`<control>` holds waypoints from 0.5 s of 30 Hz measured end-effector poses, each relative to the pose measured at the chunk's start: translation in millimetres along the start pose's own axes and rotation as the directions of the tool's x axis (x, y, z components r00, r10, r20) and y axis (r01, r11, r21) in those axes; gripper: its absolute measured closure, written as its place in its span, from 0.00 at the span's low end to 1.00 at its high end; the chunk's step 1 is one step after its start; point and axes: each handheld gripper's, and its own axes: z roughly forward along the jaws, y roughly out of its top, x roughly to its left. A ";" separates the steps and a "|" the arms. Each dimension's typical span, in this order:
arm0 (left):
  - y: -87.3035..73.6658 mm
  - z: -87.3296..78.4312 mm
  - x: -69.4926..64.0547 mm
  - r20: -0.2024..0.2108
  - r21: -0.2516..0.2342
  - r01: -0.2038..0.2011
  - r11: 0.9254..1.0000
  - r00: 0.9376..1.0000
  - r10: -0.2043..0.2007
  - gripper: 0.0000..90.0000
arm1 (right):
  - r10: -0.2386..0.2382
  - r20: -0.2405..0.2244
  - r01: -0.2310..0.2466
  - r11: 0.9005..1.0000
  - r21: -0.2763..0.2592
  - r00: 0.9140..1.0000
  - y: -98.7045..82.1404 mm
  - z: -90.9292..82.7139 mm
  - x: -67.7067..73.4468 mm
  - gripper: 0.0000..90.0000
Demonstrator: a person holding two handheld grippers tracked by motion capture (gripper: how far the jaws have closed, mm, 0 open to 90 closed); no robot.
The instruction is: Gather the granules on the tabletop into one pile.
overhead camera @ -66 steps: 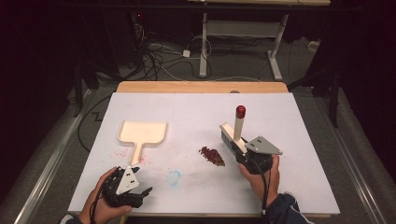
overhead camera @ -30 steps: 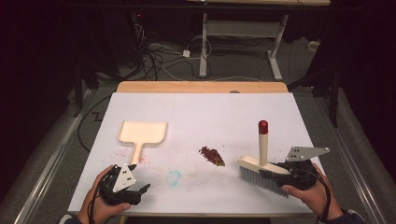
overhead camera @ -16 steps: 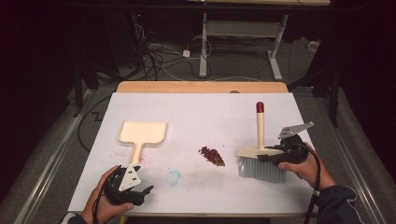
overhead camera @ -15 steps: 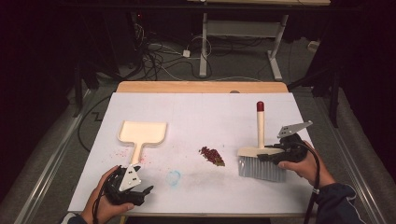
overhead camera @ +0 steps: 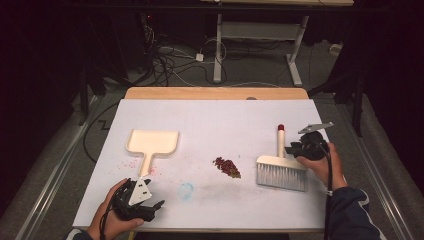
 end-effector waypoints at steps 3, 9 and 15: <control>0.3 0.5 0.2 0.002 -0.001 -0.001 1.000 1.000 0.001 0.23 | -0.012 0.050 0.011 1.000 0.016 0.999 1.2 8.0 3.1 0.72; 0.1 0.1 0.5 0.002 -0.006 -0.001 1.000 1.000 0.001 0.23 | 0.000 0.067 0.000 1.000 0.001 0.998 1.5 10.6 3.2 0.67; 1.4 -2.3 0.7 -0.014 -0.023 -0.009 1.000 1.000 0.009 0.23 | 0.018 0.093 -0.014 0.999 -0.043 0.995 1.4 10.5 4.8 0.63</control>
